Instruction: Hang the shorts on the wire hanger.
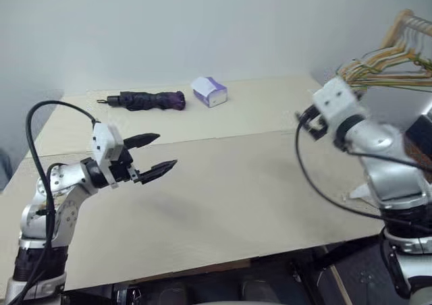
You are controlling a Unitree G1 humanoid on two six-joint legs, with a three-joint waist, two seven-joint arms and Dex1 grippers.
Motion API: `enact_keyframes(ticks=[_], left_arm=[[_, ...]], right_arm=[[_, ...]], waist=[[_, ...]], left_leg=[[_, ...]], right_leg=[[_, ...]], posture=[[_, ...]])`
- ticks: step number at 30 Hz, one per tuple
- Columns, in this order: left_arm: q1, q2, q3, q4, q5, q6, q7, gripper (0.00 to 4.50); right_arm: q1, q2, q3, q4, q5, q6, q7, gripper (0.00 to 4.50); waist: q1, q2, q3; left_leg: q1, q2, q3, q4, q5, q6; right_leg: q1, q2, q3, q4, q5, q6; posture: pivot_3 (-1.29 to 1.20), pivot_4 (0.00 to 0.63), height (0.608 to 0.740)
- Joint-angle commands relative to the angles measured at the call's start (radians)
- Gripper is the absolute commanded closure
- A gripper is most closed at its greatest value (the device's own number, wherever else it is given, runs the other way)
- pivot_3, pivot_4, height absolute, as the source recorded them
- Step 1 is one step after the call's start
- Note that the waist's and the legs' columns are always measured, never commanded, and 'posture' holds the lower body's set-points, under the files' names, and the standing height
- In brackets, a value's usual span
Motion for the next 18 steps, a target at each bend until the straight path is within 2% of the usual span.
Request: enact_keyframes(ticks=[1,9,18], left_arm=[[0.036,0.014,0.016,-0.037,0.022,0.002,0.029,0.0],[0.116,0.016,0.0,-0.08,0.063,0.005,0.074,0.0],[0.141,-0.01,-0.013,-0.112,0.08,-0.007,0.111,0.0]], right_arm=[[0.031,-0.022,0.022,-0.067,0.017,-0.019,0.102,0.04],[0.125,-0.047,0.079,-0.081,-0.013,-0.066,0.232,0.04],[0.144,-0.066,0.121,-0.059,-0.073,-0.127,0.304,0.04]], waist=[[0.023,-0.001,0.0],[0.078,-0.007,0.002],[0.086,-0.013,0.004]], left_leg=[[0.0,0.0,0.0,0.0,0.0,0.0],[-0.001,0.001,0.001,0.0,0.0,0.0],[-0.001,0.001,0.001,0.0,0.0,0.0]], right_leg=[[0.0,0.0,-0.001,0.0,0.0,0.0],[-0.001,0.0,-0.003,0.0,0.0,-0.003],[-0.002,0.0,-0.004,0.0,0.0,-0.004]], posture=[[0.07,0.0,0.74],[0.12,0.0,0.74],[0.14,0.0,0.74]])
